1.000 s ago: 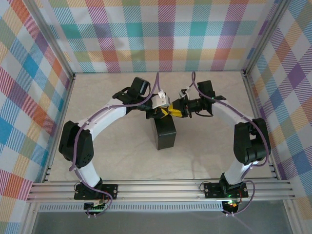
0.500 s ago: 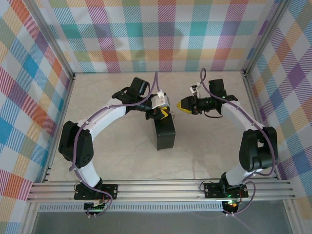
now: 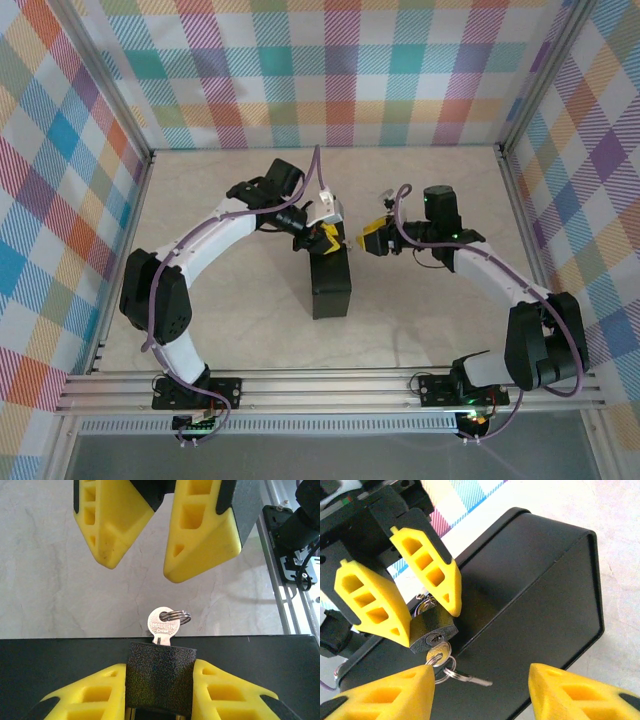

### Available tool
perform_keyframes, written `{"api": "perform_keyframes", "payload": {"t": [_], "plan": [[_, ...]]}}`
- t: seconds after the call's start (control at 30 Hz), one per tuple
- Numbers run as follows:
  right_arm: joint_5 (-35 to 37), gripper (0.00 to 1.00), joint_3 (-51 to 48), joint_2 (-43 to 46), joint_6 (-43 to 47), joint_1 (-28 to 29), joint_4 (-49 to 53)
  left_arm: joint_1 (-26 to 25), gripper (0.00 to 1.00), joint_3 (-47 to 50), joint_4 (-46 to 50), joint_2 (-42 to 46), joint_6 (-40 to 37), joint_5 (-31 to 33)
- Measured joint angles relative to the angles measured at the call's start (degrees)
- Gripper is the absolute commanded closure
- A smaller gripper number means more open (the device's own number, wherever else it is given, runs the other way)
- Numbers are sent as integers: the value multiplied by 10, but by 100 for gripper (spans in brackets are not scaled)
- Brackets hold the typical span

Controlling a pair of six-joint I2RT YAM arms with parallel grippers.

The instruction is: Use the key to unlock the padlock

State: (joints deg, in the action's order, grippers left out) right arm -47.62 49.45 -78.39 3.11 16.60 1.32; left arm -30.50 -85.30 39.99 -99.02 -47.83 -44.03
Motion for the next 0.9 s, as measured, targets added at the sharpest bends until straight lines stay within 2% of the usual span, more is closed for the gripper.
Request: {"api": "perform_keyframes", "payload": {"t": [0.2, 0.37, 0.6, 0.8, 0.9], "plan": [[6, 55, -1, 2, 55, 20, -29, 8, 87, 0, 9, 0, -2, -17], [42, 56, -9, 10, 92, 56, -44, 13, 87, 0, 24, 0, -7, -31], [97, 71, -10, 21, 146, 88, -54, 20, 87, -5, 44, 0, -17, -34], [132, 79, -19, 36, 176, 103, -60, 23, 87, -7, 51, 0, -19, -34], [145, 80, -33, 52, 177, 102, -66, 23, 87, -7, 51, 0, -19, -35]]}}
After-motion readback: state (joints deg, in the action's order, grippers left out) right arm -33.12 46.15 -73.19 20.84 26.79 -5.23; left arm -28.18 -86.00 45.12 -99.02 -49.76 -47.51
